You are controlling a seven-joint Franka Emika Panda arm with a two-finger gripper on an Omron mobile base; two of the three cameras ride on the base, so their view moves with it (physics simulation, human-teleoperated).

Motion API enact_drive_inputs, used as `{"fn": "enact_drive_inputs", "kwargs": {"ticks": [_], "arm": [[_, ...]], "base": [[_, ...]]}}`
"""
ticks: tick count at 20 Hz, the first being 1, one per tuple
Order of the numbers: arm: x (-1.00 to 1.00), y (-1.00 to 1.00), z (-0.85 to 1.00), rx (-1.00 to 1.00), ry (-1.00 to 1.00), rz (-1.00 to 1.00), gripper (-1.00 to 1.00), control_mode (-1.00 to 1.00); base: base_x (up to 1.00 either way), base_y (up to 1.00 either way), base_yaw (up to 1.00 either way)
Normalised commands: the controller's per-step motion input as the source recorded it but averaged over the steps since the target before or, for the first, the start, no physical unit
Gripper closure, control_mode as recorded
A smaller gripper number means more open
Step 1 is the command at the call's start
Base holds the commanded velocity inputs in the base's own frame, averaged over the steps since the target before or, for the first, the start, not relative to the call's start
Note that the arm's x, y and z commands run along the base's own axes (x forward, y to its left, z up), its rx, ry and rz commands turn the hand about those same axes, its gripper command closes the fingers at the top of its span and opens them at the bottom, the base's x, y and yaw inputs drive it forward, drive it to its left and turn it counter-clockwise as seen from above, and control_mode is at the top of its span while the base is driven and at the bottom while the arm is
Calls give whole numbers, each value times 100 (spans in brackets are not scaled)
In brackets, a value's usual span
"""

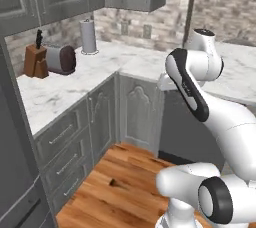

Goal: Navigate to the toaster.

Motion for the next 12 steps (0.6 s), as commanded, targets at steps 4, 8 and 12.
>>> {"fn": "enact_drive_inputs", "kwargs": {"ticks": [4, 8, 12], "arm": [[0, 0, 0, 0, 0, 0, -100, 100], [0, 0, 0, 0, 0, 0, -100, 100], [0, 0, 0, 0, 0, 0, -100, 100]], "base": [[100, -21, 60], [100, -25, 58], [93, -39, 52]]}}
